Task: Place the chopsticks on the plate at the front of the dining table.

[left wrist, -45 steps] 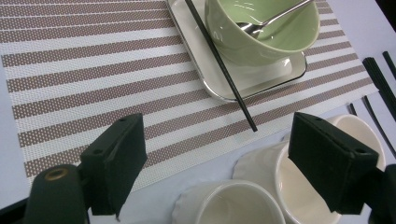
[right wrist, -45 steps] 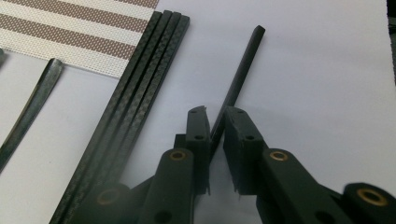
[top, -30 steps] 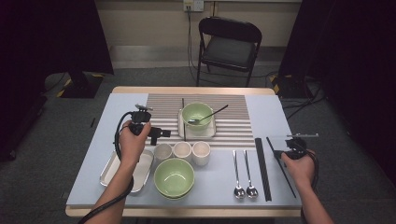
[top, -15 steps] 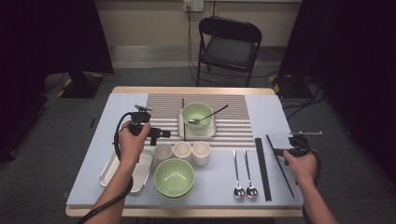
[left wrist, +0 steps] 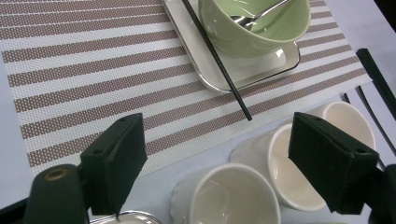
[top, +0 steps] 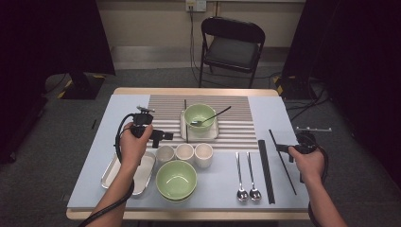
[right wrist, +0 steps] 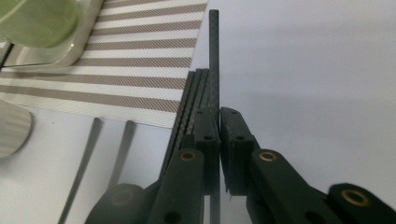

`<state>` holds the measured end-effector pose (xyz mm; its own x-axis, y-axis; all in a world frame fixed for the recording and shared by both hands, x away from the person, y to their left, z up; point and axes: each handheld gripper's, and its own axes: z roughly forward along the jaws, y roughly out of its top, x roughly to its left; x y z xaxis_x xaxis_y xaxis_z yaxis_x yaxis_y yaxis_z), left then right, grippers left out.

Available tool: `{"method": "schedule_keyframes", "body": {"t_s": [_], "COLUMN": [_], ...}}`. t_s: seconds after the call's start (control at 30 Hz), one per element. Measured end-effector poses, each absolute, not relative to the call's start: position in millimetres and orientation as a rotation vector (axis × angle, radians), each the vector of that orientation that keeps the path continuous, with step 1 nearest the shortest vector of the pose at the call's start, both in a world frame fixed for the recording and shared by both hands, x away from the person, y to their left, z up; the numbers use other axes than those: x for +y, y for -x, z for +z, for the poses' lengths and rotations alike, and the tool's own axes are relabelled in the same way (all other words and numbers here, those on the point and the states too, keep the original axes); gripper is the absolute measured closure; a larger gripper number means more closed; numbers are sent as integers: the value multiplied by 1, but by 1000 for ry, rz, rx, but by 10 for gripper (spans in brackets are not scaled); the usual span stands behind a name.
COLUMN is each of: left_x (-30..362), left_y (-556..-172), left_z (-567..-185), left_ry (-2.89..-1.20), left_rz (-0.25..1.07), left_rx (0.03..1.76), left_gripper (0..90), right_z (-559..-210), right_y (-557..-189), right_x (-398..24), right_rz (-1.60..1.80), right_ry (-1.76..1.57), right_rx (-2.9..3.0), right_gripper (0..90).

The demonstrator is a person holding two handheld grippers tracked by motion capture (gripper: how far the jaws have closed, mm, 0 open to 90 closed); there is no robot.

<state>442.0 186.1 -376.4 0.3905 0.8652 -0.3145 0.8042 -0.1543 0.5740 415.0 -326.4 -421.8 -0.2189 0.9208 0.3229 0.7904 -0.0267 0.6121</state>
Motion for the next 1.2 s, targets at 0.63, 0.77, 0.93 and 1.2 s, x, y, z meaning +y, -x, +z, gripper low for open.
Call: {"method": "schedule_keyframes", "body": {"t_s": [0.63,0.77,0.93,1.2], "left_x": [173,169,165,160], "left_y": [-438,-438,-437,-436], "left_z": [-370,-370,-370,-370], "left_ry": [-1976,-1981,-1987,-1992], "left_rz": [96,94,84,81], "left_rx": [1396,1390,1388,1375], "left_gripper": [184,184,184,184], "right_z": [-396,-391,-386,-379], "right_y": [-420,-422,-423,-424], "right_x": [-298,-293,-286,-275], "right_rz": [1205,1209,1219,1252], "right_ry": [-1752,-1739,-1722,-1678], "right_rx": [2066,2074,2087,2099], "right_gripper": [866,866,866,866]}}
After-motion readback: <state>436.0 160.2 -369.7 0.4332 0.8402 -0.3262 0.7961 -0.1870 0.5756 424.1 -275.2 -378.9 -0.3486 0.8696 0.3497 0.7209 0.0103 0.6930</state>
